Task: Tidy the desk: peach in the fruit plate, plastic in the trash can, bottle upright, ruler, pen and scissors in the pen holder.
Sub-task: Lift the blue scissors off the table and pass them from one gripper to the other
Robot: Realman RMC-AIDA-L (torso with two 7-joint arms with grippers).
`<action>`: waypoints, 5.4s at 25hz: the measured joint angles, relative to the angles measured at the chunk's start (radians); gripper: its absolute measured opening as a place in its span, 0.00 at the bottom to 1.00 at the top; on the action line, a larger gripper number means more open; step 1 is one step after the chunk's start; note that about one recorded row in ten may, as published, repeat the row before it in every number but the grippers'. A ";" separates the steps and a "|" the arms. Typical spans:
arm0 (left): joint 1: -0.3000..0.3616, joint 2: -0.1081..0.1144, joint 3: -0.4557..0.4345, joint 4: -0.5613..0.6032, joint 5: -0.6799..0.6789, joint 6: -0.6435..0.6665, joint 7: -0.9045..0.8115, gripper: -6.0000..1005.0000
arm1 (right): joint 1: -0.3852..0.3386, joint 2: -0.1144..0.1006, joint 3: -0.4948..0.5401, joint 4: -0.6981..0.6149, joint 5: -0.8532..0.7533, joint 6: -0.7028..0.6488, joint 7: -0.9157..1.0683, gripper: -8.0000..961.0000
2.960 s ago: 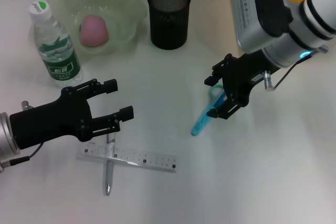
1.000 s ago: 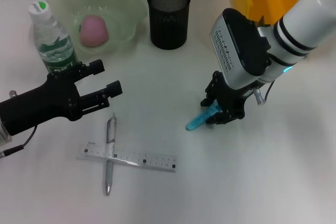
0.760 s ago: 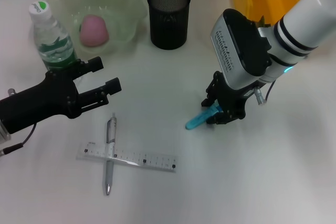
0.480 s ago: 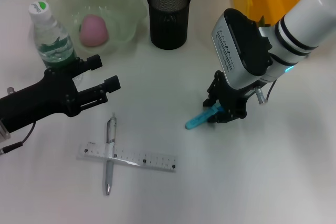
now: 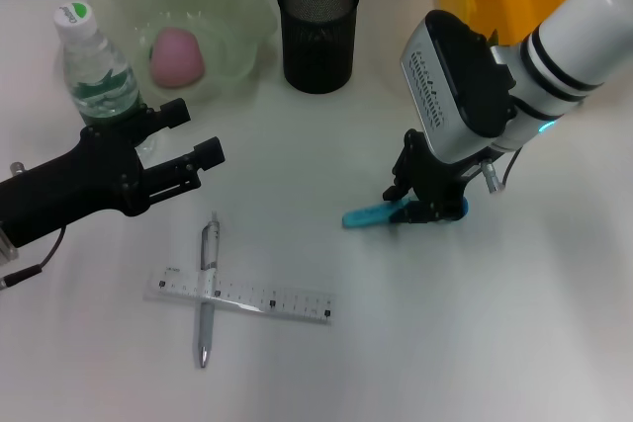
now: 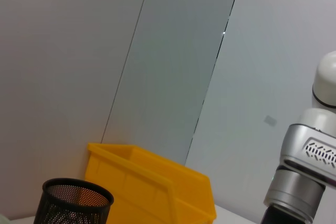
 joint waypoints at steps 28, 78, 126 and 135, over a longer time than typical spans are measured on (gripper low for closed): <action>-0.051 -0.008 0.006 -0.079 -0.064 0.017 0.011 0.81 | -0.343 -0.031 0.312 -0.074 0.711 -0.193 -0.189 0.22; -0.283 -0.018 -0.191 -0.594 -0.229 -0.236 0.394 0.81 | -0.229 0.011 0.772 0.864 1.061 -0.025 -1.378 0.22; -0.307 -0.018 -0.193 -0.614 -0.227 -0.278 0.456 0.40 | -0.212 0.011 0.817 0.874 1.016 -0.011 -1.381 0.22; -0.311 -0.018 -0.193 -0.614 -0.227 -0.292 0.452 0.22 | -0.212 0.011 0.818 0.874 1.016 -0.011 -1.381 0.22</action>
